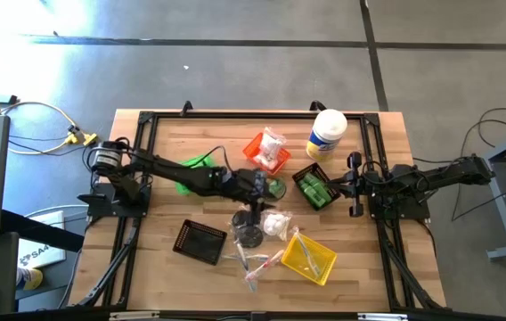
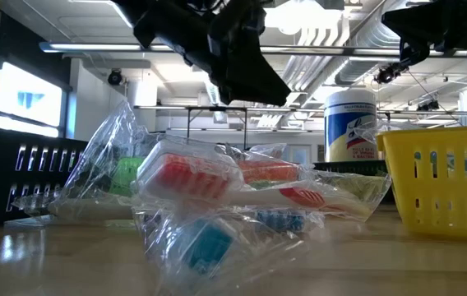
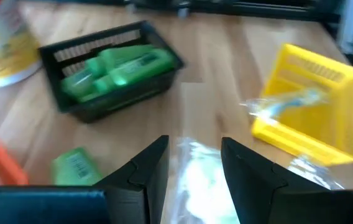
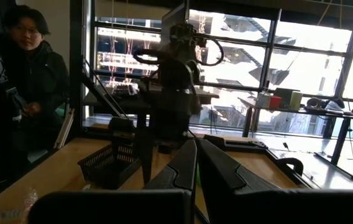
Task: Pick & Place Travel size toiletries
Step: Put the blue razor into the green bin
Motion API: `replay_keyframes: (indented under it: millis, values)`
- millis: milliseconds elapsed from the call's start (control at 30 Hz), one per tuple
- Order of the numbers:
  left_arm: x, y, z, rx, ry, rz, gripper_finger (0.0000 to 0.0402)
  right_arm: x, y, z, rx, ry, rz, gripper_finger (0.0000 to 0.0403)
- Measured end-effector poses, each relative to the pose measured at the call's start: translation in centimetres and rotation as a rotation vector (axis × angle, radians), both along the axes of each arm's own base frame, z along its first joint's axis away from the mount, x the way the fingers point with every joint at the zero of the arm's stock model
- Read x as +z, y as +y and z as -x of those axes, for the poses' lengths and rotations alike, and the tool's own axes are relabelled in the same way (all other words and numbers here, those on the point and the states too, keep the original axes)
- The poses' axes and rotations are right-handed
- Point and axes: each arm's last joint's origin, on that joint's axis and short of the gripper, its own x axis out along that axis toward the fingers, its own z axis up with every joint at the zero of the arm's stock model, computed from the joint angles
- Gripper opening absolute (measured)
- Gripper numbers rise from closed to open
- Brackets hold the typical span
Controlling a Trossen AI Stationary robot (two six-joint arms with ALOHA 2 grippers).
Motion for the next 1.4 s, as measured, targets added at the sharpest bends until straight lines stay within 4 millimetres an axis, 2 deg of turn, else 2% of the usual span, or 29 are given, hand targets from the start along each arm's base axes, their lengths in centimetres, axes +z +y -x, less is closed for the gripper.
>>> replay_keyframes:
  millis: [167,400,700,867,1067,1300,1400]
  values:
    - [-1.8,-1.9,1.0,-0.075,-0.07,-0.04,0.0143,0.0,0.0,0.0,0.003,0.0,-0.004,0.0009]
    - [-3.0,-1.8,4.0,-0.078,-0.16,-0.037,0.0143,0.0,0.0,0.0,0.005,0.0,-0.01,0.0009]
    - [-1.2,-1.3,8.6,-0.106,-0.255,-0.082,0.0143,0.0,0.0,0.0,0.003,-0.003,-0.012,0.0009]
    - [-0.7,-1.0,11.0,-0.124,-0.287,-0.138,0.0143,0.4,-0.2,0.0,-0.057,-0.042,-0.018,0.0009]
    - [1.2,-0.7,13.4,-0.135,-0.335,-0.184,0.0143,1.2,-0.3,0.2,-0.089,-0.117,0.002,0.0009]
    - [1.8,-0.4,15.8,-0.139,-0.328,-0.185,0.0143,1.7,-0.1,0.3,-0.031,-0.173,-0.015,0.0009]
    - [1.7,-0.3,16.5,-0.139,-0.328,-0.186,0.0143,1.8,-0.3,0.1,-0.099,-0.185,-0.022,0.0009]
